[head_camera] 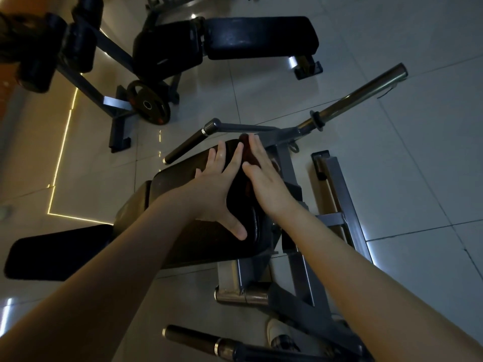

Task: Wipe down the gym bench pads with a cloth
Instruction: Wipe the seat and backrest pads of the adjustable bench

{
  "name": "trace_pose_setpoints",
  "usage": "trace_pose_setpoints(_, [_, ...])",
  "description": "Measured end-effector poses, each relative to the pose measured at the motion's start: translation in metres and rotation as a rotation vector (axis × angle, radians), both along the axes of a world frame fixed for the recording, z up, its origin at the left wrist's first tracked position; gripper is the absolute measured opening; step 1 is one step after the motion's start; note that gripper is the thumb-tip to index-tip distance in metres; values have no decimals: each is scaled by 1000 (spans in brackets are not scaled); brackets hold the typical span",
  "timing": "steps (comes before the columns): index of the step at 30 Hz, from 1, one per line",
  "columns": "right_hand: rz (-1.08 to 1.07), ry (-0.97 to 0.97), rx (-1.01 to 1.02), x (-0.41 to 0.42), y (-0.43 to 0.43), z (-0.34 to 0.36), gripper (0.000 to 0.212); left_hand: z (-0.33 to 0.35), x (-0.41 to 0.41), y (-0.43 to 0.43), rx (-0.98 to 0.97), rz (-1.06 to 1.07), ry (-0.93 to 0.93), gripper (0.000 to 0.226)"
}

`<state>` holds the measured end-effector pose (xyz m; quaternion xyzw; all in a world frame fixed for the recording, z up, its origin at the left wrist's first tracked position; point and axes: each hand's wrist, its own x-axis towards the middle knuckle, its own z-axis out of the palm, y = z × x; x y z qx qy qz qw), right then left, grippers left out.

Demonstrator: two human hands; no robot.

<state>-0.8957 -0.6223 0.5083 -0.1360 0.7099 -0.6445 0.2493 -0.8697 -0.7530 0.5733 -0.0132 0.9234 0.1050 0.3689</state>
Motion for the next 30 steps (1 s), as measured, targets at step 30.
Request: trace_pose_setpoints(30, [22, 26, 3, 17, 9, 1, 60, 0, 1, 5, -16, 3, 35, 158])
